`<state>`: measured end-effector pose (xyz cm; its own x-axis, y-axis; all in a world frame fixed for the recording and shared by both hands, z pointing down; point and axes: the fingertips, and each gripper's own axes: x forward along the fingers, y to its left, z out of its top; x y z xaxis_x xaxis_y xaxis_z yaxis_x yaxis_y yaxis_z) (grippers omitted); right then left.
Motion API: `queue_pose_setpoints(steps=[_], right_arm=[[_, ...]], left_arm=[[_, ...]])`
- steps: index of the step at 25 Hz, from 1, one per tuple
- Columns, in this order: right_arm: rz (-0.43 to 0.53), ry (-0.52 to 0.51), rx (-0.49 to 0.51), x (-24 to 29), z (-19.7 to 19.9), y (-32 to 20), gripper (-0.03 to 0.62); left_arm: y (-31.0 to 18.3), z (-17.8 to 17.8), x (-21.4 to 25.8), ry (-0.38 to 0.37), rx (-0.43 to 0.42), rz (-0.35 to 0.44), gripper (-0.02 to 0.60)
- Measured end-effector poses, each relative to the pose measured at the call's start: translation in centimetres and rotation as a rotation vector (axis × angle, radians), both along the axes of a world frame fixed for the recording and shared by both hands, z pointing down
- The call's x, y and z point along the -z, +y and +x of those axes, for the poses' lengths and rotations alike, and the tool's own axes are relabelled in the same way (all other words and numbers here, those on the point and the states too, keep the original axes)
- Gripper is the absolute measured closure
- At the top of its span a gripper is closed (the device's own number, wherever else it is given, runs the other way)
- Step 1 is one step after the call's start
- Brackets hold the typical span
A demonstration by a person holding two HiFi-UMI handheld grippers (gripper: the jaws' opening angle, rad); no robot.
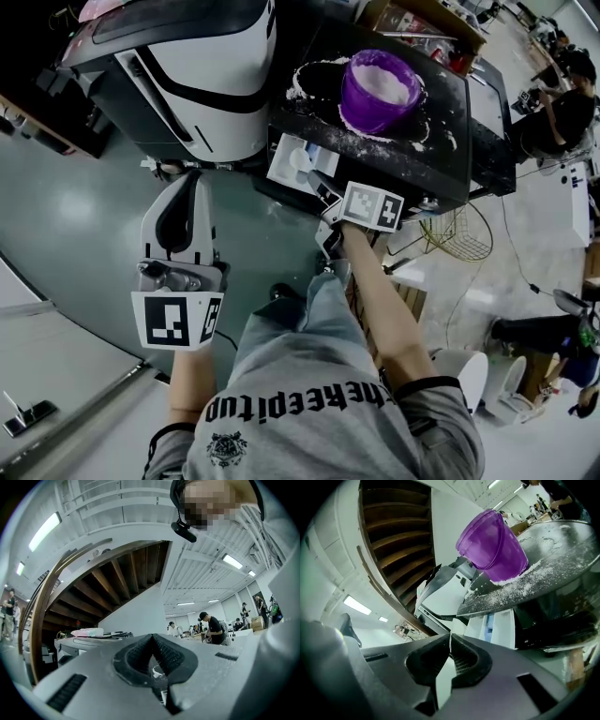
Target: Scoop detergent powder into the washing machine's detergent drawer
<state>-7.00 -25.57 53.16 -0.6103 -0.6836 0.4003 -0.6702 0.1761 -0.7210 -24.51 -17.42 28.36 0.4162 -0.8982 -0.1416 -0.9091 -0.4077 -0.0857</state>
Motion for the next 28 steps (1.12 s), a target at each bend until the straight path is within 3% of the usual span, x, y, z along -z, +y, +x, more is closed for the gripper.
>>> queue_pose_setpoints(steps=[3,11,19,28], right_arm=[[0.007,0.047,0.014,-0.5,-0.7,-0.4,0.588],[0.067,0.300,0.113,-2.1,-2.3,-1.4,0.588],[0.120,0.595,0.195,-3.0,-2.8,-2.1,0.588],[0.236,0.945,0.384,-4.1,-4.0,-1.9,0.588]], left_arm=[[0.0,-0.8,-0.4,-0.001,0.016,-0.009,0.578],[0.0,-2.7,-1.2,0.003,0.054,-0.029,0.578],[0.1,-3.9,-2.0,0.009,0.082,-0.047,0.578],[-0.3,-4.7,-2.2,0.013,0.100,-0.056,0.578]])
